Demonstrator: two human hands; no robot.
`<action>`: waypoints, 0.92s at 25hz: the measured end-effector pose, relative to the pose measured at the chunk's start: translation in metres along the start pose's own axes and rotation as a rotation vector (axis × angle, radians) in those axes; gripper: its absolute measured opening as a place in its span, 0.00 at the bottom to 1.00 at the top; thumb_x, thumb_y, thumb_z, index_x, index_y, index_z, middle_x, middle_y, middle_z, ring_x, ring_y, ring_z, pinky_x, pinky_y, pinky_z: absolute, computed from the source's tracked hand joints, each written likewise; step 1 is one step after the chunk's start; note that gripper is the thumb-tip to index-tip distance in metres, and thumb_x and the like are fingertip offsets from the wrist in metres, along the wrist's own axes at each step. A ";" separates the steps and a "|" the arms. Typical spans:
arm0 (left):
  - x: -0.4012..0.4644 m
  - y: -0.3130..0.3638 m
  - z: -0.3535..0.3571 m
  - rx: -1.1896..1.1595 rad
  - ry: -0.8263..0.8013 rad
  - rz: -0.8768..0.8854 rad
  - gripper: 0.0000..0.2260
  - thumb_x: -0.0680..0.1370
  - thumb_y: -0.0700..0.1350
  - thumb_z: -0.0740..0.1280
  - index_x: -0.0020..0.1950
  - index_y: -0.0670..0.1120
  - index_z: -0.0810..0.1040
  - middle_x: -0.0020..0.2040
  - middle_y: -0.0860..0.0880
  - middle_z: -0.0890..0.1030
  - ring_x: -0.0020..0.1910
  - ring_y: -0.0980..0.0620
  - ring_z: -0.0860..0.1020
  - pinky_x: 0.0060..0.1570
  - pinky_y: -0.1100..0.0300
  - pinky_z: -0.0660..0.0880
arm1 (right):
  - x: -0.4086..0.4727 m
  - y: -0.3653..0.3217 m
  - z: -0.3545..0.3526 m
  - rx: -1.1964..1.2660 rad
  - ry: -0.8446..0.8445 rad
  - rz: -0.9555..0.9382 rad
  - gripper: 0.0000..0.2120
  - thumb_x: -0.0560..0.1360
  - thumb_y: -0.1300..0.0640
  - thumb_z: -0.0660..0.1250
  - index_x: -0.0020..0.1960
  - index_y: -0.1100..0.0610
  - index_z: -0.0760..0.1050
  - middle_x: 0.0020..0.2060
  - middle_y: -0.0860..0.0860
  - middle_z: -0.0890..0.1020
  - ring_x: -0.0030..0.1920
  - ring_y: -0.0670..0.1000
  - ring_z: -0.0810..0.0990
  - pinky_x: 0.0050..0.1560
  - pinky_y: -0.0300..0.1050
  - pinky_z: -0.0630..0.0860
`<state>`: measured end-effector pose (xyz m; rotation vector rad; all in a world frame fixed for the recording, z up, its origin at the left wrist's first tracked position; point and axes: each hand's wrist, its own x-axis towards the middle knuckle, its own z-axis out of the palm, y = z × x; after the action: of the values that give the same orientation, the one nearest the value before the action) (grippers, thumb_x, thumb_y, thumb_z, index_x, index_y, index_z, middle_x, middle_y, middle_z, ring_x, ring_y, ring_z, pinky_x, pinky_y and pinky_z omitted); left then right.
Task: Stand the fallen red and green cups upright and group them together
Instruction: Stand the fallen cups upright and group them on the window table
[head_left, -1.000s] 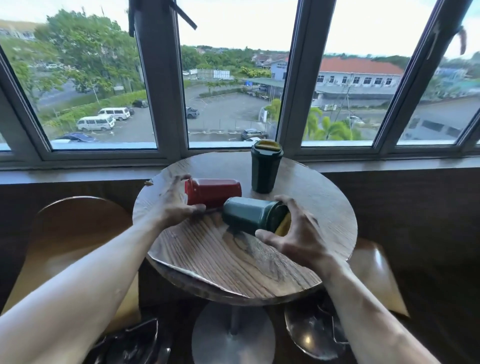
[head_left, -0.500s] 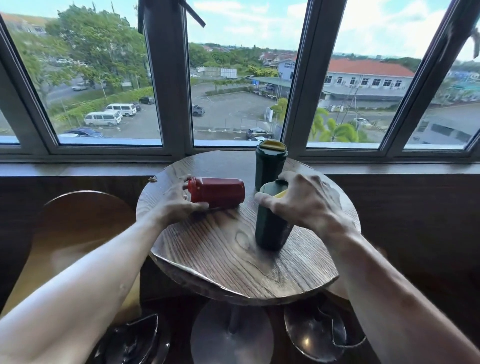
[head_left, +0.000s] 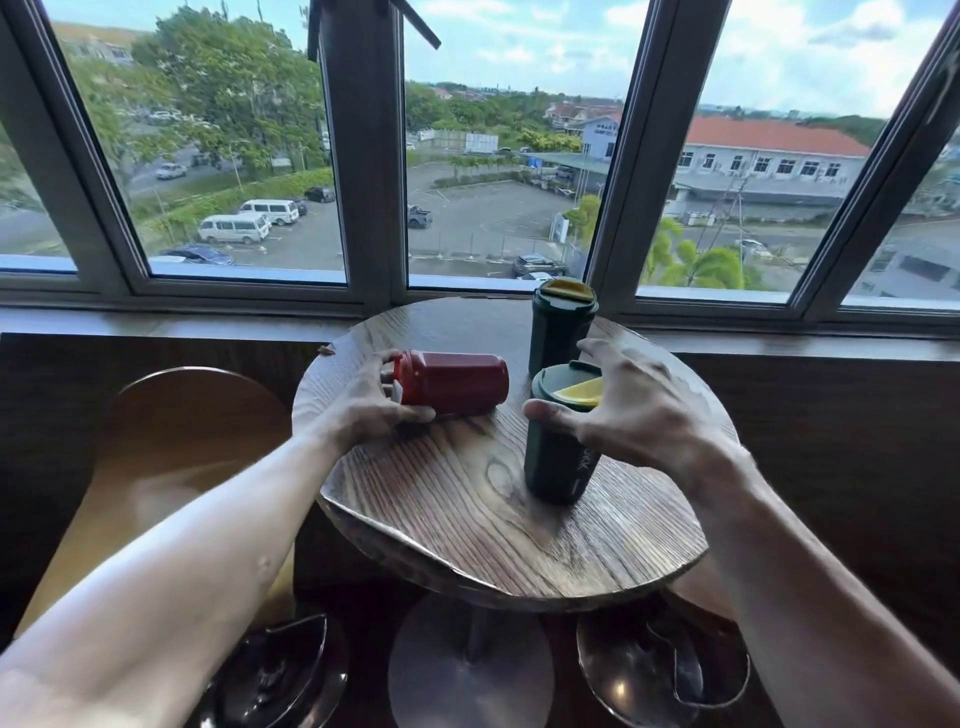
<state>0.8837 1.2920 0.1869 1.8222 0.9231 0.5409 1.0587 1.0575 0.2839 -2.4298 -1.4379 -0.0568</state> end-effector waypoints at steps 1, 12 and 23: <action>-0.001 0.000 0.000 0.006 0.009 0.010 0.49 0.49 0.59 0.81 0.67 0.57 0.64 0.62 0.49 0.75 0.61 0.47 0.75 0.63 0.45 0.72 | -0.001 0.001 -0.003 0.029 -0.029 -0.013 0.52 0.58 0.19 0.60 0.73 0.48 0.60 0.68 0.51 0.73 0.65 0.54 0.73 0.58 0.53 0.73; -0.011 0.053 0.002 0.189 0.270 0.193 0.40 0.58 0.61 0.79 0.68 0.50 0.73 0.60 0.51 0.76 0.59 0.51 0.75 0.59 0.56 0.71 | 0.005 0.008 0.001 0.160 -0.039 -0.073 0.47 0.63 0.31 0.71 0.74 0.53 0.63 0.65 0.53 0.75 0.62 0.52 0.74 0.52 0.39 0.65; -0.035 0.087 0.023 0.475 0.221 0.371 0.42 0.60 0.57 0.80 0.69 0.42 0.71 0.61 0.45 0.74 0.59 0.49 0.73 0.54 0.64 0.64 | 0.003 0.019 0.005 0.231 -0.053 -0.104 0.42 0.62 0.40 0.77 0.70 0.53 0.67 0.61 0.52 0.77 0.55 0.50 0.73 0.51 0.39 0.67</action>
<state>0.9087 1.2315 0.2576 2.4263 0.9170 0.8172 1.0760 1.0534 0.2750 -2.1856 -1.5026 0.1439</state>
